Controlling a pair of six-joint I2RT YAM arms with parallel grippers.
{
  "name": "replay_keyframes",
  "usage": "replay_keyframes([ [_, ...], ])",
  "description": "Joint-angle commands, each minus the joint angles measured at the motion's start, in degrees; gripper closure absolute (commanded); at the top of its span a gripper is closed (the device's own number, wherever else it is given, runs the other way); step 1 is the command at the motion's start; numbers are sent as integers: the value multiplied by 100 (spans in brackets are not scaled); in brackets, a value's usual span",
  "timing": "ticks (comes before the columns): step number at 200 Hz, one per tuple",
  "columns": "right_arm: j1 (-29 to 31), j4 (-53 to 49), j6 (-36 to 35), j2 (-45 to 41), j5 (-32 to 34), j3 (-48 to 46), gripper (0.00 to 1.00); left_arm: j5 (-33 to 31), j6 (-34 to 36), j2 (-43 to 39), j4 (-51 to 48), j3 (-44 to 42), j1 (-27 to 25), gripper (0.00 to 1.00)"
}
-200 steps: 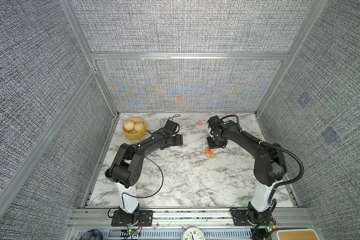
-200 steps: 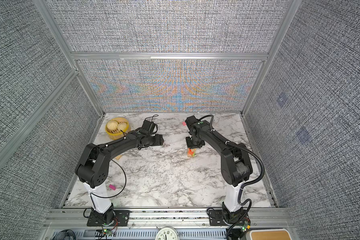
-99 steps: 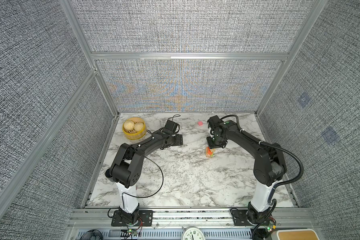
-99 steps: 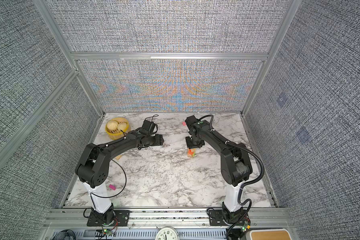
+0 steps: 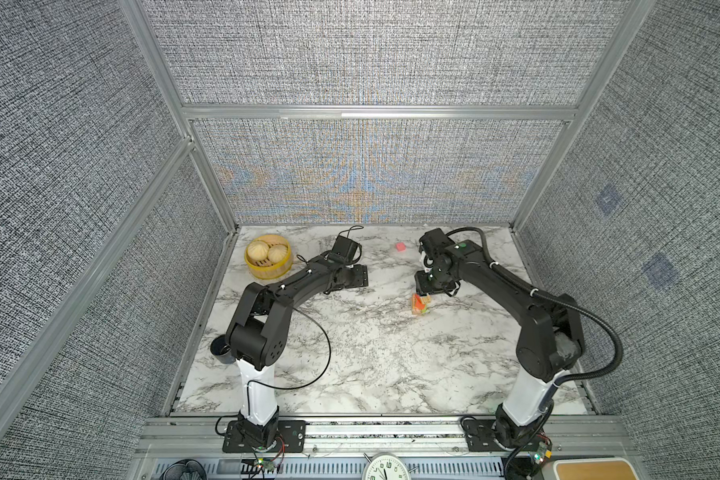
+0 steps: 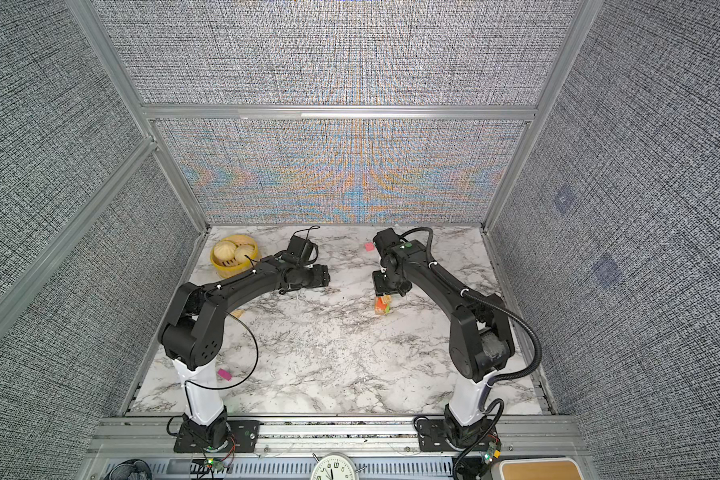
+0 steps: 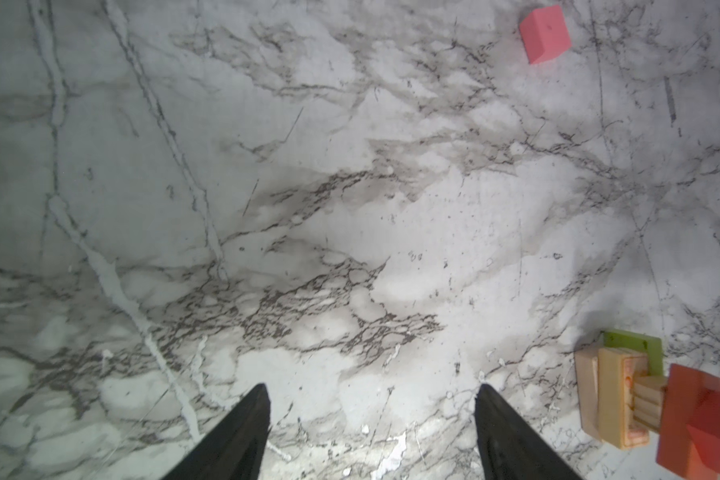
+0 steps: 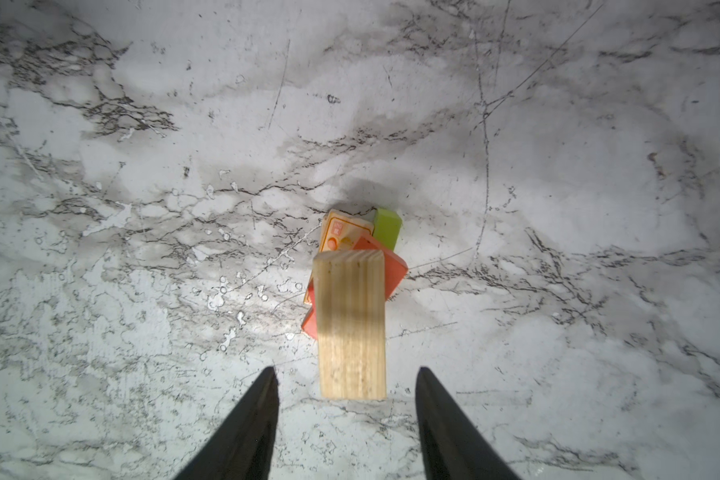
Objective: Build the wood block tower
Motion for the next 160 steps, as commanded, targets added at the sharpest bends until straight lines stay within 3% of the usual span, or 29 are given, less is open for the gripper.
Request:
replay_keyframes([
  [1, -41, 254, -21, -350, 31, -208, 42, 287, 372, 294, 26, 412, -8, 22],
  [59, -244, 1486, 123, -1908, -115, -1544, 41, 1195, 1431, 1738, 226, 2230, 22, 21],
  [107, -249, 2429, 358, -2882, -265, -2581, 41, 1530, 1338, 3008, 262, 4008, 127, 21],
  [160, -252, 2520, 401, -3101, -279, -2694, 41, 1847, 922, 4503, 31, 6180, 176, 19],
])
